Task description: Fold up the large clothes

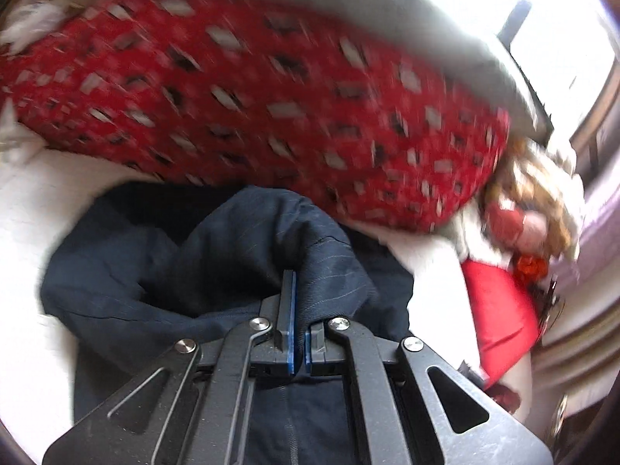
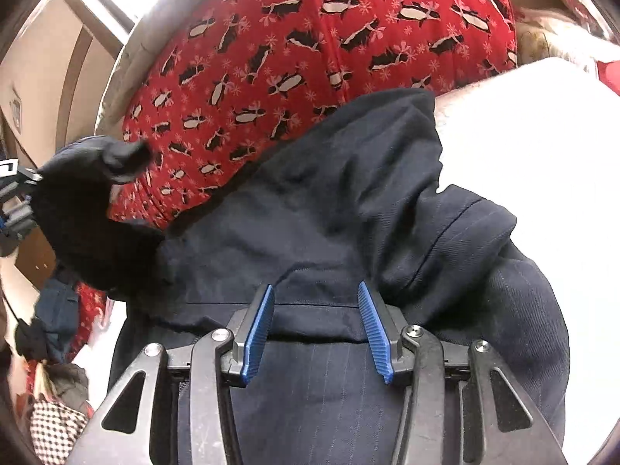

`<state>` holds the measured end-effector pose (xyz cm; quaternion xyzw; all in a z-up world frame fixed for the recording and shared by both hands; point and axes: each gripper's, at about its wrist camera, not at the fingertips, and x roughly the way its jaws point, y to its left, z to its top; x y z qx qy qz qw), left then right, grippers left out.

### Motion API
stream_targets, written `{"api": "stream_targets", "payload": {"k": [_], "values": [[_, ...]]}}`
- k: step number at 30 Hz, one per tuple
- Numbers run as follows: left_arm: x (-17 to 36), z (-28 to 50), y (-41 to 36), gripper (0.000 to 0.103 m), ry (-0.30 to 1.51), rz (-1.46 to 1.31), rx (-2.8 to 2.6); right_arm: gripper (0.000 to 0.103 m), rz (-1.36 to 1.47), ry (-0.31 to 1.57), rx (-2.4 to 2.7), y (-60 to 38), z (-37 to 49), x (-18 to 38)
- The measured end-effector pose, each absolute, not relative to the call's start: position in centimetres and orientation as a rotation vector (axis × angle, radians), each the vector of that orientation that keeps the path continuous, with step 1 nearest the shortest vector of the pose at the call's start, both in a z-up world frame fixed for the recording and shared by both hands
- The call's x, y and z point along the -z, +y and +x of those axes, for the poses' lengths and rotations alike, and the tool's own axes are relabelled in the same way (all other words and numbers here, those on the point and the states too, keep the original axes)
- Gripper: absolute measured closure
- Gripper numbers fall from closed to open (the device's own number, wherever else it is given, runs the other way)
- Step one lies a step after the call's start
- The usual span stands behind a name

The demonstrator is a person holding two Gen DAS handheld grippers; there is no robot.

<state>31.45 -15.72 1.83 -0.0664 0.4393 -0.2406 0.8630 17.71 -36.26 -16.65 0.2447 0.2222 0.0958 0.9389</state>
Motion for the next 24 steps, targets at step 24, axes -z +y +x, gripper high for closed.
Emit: {"api": "stream_targets", "payload": {"k": [24], "values": [[12.5,29.9,-1.7,0.063,1.111,-0.637,0.448,0.036,0.949,0.602,-0.399,-33.9,23.2,15.3]]}}
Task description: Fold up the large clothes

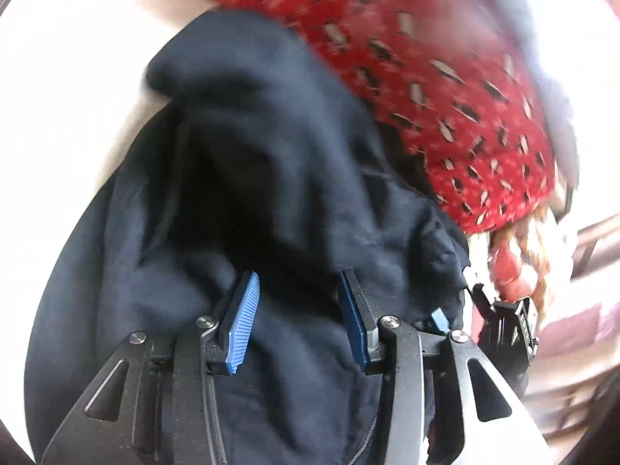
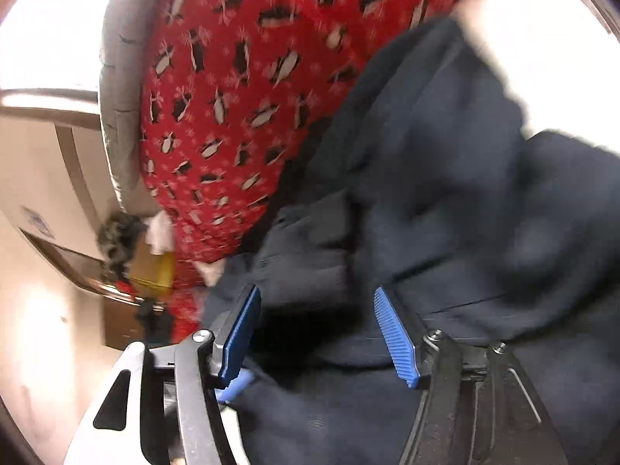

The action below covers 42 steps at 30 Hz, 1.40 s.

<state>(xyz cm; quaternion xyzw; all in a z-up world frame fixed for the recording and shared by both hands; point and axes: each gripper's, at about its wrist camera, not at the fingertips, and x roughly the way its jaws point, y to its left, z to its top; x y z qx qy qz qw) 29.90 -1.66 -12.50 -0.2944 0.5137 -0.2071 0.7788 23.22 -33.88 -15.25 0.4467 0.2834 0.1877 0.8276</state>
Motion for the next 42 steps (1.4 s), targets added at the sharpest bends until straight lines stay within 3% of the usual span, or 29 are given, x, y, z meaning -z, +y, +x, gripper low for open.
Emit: {"api": "stream_targets", "payload": {"k": [1,3,4,5,6,13,27,32,42], "values": [[12.9,29.9,-1.5,0.063,1.113,-0.664,0.456,0.031,0.958,0.617,-0.391,-33.3,23.9,15.3],[12.9,29.6,-1.3,0.063,1.103,-0.686,0.467,0.034,0.980,0.615,-0.334,-32.5,24.7,15.0],[12.9,29.5,-1.2,0.063,1.099,-0.680,0.468,0.056,0.987,0.588,-0.342,-32.4,24.7,14.7],[12.9,29.3,-1.2,0.063,1.096,-0.672,0.470,0.090,0.975,0.568,-0.377,-32.3,24.7,13.9],[12.9,29.1,-1.1,0.063,1.095,-0.668,0.475,0.099,0.950,0.556,-0.387,-32.3,24.4,13.2],[13.1,28.7,0.7,0.063,1.079,-0.717,0.463,0.099,0.832,0.384,-0.147,-38.9,19.6,8.9],[10.9,31.4,3.3,0.063,0.933,-0.939,0.370,0.099,0.861,0.413,-0.183,-40.6,18.4,9.3],[12.0,33.9,2.9,0.063,0.959,-0.956,0.294,0.099,0.822,0.436,-0.197,-39.9,18.7,8.8],[10.8,31.9,3.6,0.063,0.900,-1.033,0.308,0.099,0.799,0.484,-0.189,-39.9,18.9,9.8]]}}
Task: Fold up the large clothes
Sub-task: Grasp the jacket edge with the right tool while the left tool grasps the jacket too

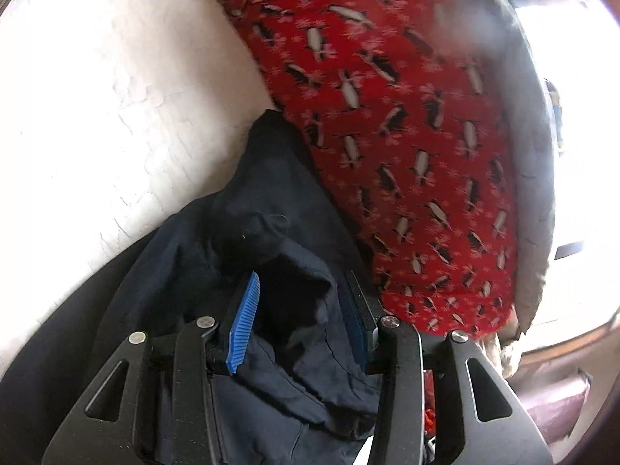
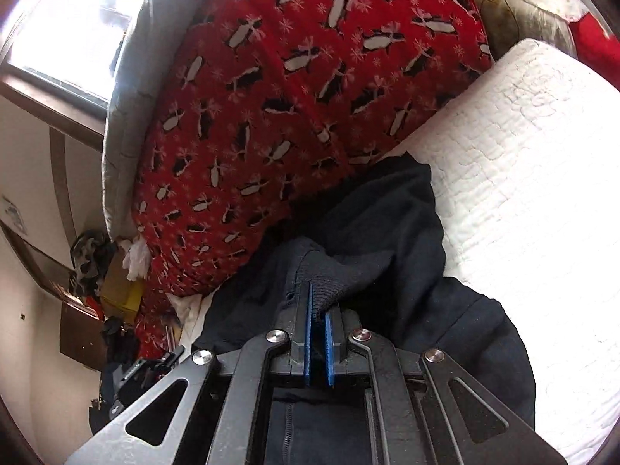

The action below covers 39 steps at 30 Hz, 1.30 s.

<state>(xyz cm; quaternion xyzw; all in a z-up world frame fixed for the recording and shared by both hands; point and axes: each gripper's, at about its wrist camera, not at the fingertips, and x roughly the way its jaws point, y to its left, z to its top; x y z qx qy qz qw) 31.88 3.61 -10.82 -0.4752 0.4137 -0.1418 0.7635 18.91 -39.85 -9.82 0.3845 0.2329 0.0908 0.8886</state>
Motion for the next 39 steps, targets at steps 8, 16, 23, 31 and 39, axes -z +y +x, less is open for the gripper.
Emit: {"api": "stream_targets", "payload": {"k": [8,16,23,31,39], "values": [[12.4,35.9,1.6,0.099,1.053,-0.897,0.278,0.099,0.789,0.497,-0.202,-39.7,18.6,9.8],[10.3,34.0,3.8,0.099,0.989,-0.745,0.202,0.099,0.702,0.405,-0.247,-39.0,17.8,7.8],[10.7,32.5,4.4,0.094,1.038,-0.623,0.268,0.093,0.623,0.663,-0.108,-38.0,19.0,13.6],[7.0,31.4,2.3,0.081,0.897,-0.515,0.304,0.057,0.657,0.518,-0.056,-37.9,18.9,10.9],[12.0,34.5,1.4,0.095,1.011,-0.446,0.266,0.098,0.545,0.511,-0.038,-36.9,19.4,11.3]]}}
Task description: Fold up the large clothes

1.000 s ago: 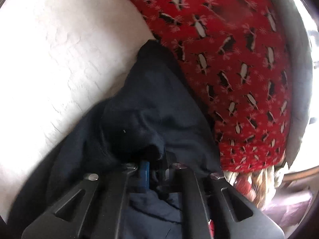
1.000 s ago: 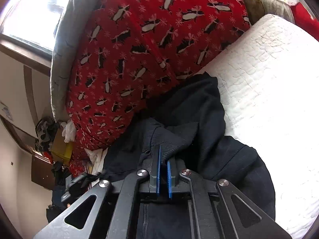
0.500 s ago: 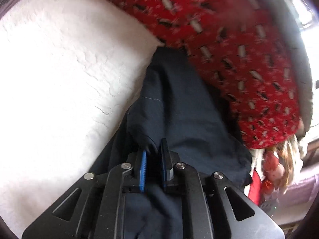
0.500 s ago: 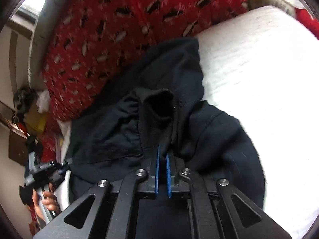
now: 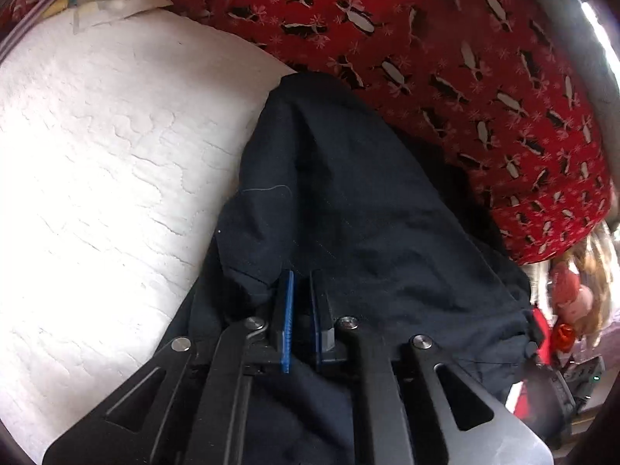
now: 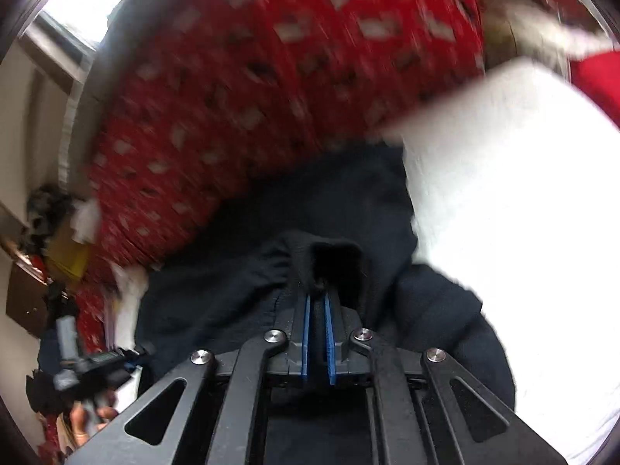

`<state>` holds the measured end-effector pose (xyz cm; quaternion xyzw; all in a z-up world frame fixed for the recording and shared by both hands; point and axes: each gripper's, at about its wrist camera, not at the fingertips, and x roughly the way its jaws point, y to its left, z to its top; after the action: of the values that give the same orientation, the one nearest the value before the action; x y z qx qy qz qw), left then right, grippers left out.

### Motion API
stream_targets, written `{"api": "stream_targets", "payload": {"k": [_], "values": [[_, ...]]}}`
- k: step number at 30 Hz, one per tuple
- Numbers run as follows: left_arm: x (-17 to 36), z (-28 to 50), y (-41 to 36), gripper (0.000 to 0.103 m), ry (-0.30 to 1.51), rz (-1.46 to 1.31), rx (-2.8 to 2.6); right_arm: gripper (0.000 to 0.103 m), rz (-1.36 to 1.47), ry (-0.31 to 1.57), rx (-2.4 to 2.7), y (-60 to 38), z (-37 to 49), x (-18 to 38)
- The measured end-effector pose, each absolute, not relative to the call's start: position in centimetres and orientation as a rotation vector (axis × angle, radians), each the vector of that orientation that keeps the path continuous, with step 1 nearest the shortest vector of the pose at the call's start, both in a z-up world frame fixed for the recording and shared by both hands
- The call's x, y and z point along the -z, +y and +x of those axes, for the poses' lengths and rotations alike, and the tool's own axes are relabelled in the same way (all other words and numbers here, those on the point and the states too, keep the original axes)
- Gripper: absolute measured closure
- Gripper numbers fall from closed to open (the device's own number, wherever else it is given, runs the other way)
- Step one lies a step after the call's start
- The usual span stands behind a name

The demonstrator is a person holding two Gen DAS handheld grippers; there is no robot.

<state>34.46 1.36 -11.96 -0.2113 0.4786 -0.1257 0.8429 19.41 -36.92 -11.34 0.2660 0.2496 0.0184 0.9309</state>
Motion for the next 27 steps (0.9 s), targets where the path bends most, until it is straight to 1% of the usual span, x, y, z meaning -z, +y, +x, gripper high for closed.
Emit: {"api": "stream_targets", "payload": {"k": [2,3,4,5,6,8,9,10,11,12,13,14,15,16,19,21,25,27], "values": [[12.2,34.6,2.1,0.097,1.027,-0.491,0.280,0.097,0.512,0.671,-0.003,-36.9,21.5,13.4],[12.1,34.4,2.7,0.097,1.046,-0.521,0.290,0.098,0.533,0.707,-0.012,-37.1,21.9,14.3],[11.9,33.4,3.6,0.097,1.067,-0.542,0.306,0.098,0.552,0.679,-0.014,-37.3,21.3,13.9],[11.7,32.7,3.5,0.097,1.073,-0.547,0.327,0.092,0.560,0.676,-0.011,-37.3,20.7,13.3],[11.3,31.8,3.6,0.096,1.072,-0.538,0.346,0.088,0.572,0.653,-0.015,-37.1,19.5,12.6],[11.0,29.1,3.2,0.095,1.073,-0.471,0.358,0.086,0.566,0.601,-0.077,-36.5,17.4,11.7],[11.2,27.8,2.8,0.090,1.079,-0.433,0.369,0.084,0.548,0.608,-0.102,-36.0,16.8,11.9],[11.8,26.9,2.1,0.081,1.100,-0.400,0.371,0.078,0.525,0.634,-0.104,-35.4,16.4,12.5],[12.8,26.0,1.3,0.079,1.147,-0.365,0.368,0.076,0.482,0.702,-0.090,-34.6,16.4,13.9],[13.8,25.2,0.7,0.079,1.180,-0.344,0.368,0.076,0.450,0.780,-0.073,-34.0,16.8,15.2],[13.8,24.4,0.5,0.079,1.154,-0.325,0.357,0.080,0.416,0.880,-0.041,-33.5,17.1,17.1],[13.4,23.4,0.3,0.079,1.137,-0.283,0.344,0.084,0.404,0.820,-0.033,-33.3,16.2,17.1],[13.2,22.6,0.0,0.077,1.156,-0.245,0.344,0.082,0.395,0.802,-0.032,-33.0,15.4,16.8],[13.2,21.9,-0.1,0.074,1.172,-0.239,0.351,0.081,0.396,0.831,-0.028,-32.9,15.0,16.9],[13.8,19.8,0.6,0.074,1.233,-0.254,0.374,0.081,0.423,0.875,-0.031,-32.7,13.0,17.2],[14.3,18.3,1.4,0.074,1.263,-0.267,0.380,0.081,0.383,0.928,-0.023,-31.7,10.4,18.1],[14.9,15.5,2.6,0.074,1.329,-0.298,0.407,0.080,0.331,0.961,-0.015,-29.7,4.8,20.0],[14.7,14.1,3.4,0.074,1.312,-0.296,0.404,0.078,0.339,0.962,-0.013,-29.5,2.8,20.7]]}}
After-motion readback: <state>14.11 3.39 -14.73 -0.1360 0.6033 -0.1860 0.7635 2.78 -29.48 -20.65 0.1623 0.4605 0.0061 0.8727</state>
